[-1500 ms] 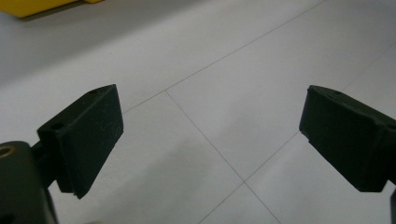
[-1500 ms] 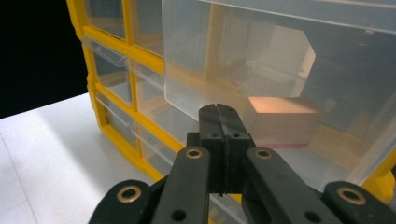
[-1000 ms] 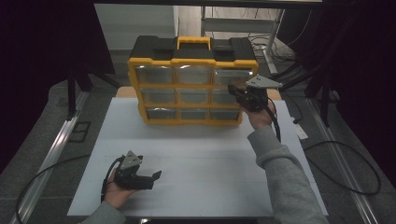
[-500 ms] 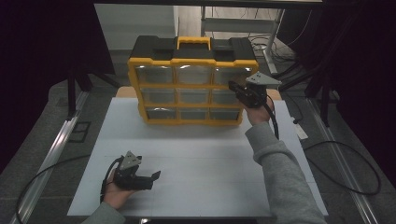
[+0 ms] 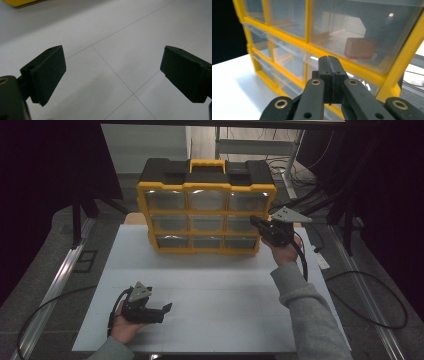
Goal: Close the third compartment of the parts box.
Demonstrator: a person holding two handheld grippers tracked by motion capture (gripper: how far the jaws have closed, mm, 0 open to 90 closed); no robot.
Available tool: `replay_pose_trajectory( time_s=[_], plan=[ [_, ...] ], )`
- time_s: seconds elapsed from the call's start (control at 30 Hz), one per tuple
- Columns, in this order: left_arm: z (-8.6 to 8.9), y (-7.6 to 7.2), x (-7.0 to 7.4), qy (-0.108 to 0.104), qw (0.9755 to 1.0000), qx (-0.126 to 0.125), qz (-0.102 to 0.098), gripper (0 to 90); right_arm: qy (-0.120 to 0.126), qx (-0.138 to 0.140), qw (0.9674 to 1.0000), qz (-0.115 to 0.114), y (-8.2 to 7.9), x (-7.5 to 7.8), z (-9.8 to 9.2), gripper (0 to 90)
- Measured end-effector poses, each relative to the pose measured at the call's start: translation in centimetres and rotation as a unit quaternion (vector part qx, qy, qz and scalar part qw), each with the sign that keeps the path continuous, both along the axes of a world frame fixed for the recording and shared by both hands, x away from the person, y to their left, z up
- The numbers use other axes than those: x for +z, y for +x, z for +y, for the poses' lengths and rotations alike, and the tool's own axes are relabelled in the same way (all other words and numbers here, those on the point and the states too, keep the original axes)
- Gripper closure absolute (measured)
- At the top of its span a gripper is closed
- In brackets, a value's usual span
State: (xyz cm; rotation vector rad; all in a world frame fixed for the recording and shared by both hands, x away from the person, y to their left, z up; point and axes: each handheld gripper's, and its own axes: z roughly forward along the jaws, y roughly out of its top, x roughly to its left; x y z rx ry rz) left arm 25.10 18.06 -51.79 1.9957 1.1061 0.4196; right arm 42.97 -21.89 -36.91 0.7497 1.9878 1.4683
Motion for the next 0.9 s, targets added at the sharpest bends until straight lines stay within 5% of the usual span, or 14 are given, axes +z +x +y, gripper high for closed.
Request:
replay_pose_trajectory(
  time_s=[0.23, 0.4, 0.63, 0.9],
  plan=[
    [0.0, 0.0, 0.0, 0.003, 1.0000, 0.001, 0.000, 6.9, -0.005, 0.042, 0.9991, 0.000, -3.6, -1.1, -1.5, 89.0],
    [0.0, 0.0, 0.0, 0.004, 1.0000, 0.002, -0.001, 6.9, 0.000, 0.064, 0.9979, 0.008, -6.4, -2.6, -2.4, 69.2],
    [0.0, 0.1, 0.0, 0.005, 1.0000, 0.002, -0.001, 6.8, -0.004, 0.051, 0.9984, 0.025, -9.2, -5.1, -3.4, 45.8],
    [0.0, 0.1, 0.0, 0.005, 1.0000, 0.001, 0.000, 6.8, -0.001, 0.032, 0.9979, 0.055, -10.9, -7.4, -5.3, 36.0]
  ],
)
